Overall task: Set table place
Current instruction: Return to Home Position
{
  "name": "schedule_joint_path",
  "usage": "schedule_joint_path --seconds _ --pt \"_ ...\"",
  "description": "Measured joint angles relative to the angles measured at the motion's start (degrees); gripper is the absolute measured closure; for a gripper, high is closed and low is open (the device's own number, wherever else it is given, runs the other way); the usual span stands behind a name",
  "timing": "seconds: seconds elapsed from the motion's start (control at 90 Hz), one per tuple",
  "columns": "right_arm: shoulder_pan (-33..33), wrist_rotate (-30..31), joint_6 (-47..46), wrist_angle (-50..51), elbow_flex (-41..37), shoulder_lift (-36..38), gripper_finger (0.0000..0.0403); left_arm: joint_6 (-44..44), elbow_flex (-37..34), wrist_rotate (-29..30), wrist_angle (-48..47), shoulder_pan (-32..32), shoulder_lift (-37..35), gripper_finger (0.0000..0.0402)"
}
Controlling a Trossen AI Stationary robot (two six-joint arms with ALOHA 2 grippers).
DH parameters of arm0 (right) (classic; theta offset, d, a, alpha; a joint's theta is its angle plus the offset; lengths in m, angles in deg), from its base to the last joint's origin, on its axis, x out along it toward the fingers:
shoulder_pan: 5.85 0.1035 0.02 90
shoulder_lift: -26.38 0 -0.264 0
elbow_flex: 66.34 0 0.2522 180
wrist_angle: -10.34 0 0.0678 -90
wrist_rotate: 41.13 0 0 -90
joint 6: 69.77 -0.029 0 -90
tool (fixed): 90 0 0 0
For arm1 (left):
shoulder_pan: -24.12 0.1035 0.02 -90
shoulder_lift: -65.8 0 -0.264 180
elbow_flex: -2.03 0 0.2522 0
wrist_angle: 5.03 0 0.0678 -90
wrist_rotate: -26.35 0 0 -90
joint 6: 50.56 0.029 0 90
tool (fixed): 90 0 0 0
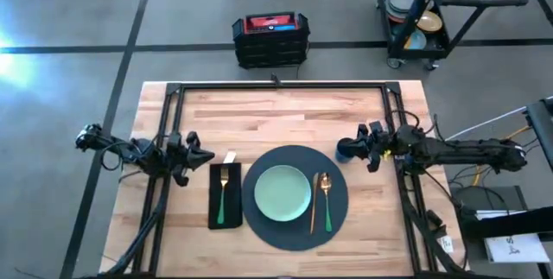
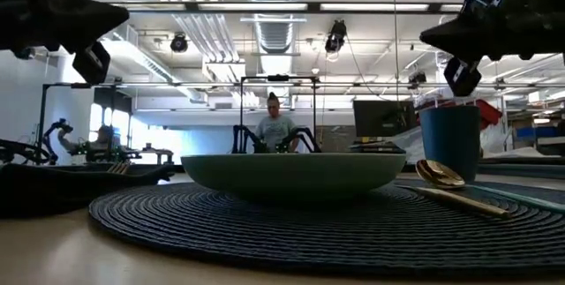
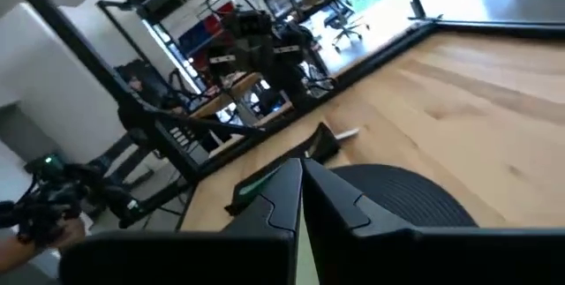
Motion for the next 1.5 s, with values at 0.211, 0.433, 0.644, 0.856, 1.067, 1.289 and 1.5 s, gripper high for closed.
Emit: schedule_joint_path --seconds 0.211,0.433,0.644,0.856,1.067,1.289,1.5 --pt "0.0 0.0 -1.44 0.38 -0.17 -0.88 0.0403 -0.32 -0.02 0.08 0.03 0.0 1.34 0.04" --pt "0.0 0.0 -1.43 1.36 -0.21 -1.2 0.0403 -0.35 -0.04 0.07 -0.03 0.0 3.37 0.0396" --pt "0.02 -0.08 -1.42 0.72 -3.7 4.56 0.0403 -0.36 -0.07 0.06 -0.73 0.0 3.27 0.0397" --pt "0.0 -0.14 -1.44 12.55 -3.95 10.35 0.0403 -0.38 -0.09 0.11 0.65 0.22 -1.28 0.0398" --pt "1.54 -0.01 -1.44 18.95 -3.95 17.15 0.0403 -0.38 -0.11 0.1 1.8 1.48 -1.32 0.0398" --pt "1.64 -0.05 -1.44 18.95 -3.97 21.19 0.0403 -0.38 -0.11 -0.01 1.43 8.16 -1.34 0.0398" --pt "1.62 0.01 -1.43 19.01 -3.99 24.29 0.0403 -0.38 0.04 0.15 1.41 12.01 -0.29 0.0398"
